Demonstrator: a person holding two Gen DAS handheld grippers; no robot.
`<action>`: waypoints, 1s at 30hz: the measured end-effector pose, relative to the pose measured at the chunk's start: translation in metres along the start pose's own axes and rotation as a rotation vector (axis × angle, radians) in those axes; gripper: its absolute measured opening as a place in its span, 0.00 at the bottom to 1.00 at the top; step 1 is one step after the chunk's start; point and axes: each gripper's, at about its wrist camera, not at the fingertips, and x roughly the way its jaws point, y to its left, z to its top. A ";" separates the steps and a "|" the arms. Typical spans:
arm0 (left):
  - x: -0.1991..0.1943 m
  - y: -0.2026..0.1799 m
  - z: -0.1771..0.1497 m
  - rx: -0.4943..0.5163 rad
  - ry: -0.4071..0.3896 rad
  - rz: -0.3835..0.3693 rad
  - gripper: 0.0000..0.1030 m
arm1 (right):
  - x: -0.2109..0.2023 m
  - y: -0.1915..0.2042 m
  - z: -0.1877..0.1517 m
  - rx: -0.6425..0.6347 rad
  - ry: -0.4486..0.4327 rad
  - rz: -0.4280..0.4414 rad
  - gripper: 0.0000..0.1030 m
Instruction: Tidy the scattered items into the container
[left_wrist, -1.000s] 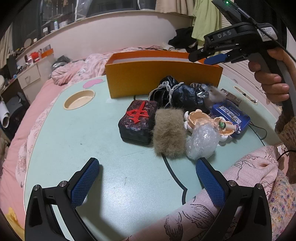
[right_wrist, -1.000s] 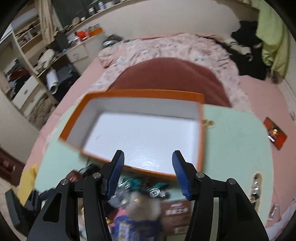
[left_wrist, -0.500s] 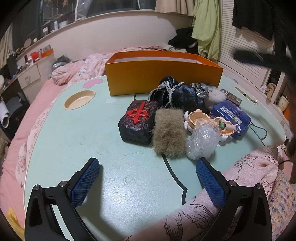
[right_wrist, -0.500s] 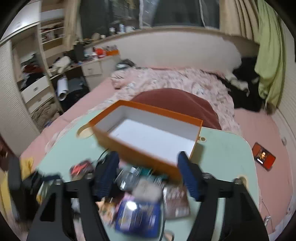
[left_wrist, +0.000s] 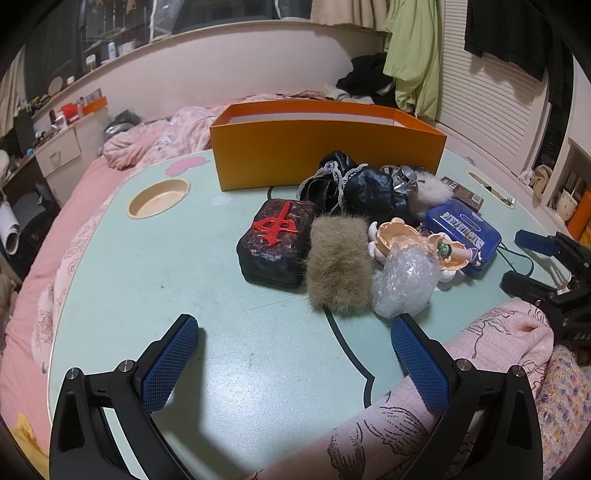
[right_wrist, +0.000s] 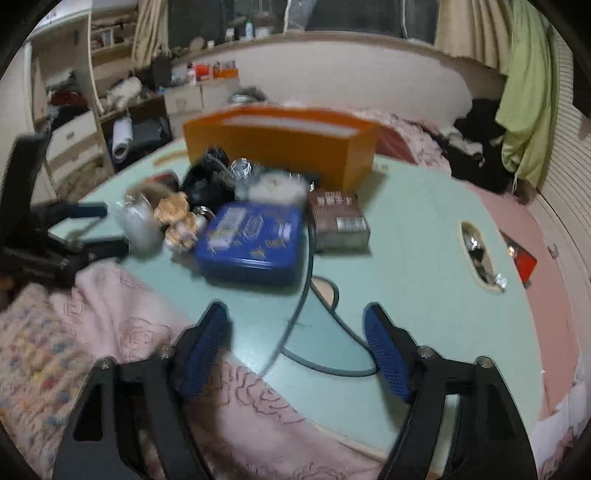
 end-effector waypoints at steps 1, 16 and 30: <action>0.000 0.000 0.000 0.001 0.000 0.000 1.00 | 0.001 0.001 -0.003 0.010 -0.031 -0.016 0.91; -0.001 -0.001 -0.002 0.003 -0.003 0.002 1.00 | 0.001 0.000 -0.015 0.024 -0.150 -0.027 1.00; -0.002 -0.002 -0.004 0.004 -0.007 0.002 1.00 | 0.001 0.000 -0.015 0.025 -0.152 -0.028 1.00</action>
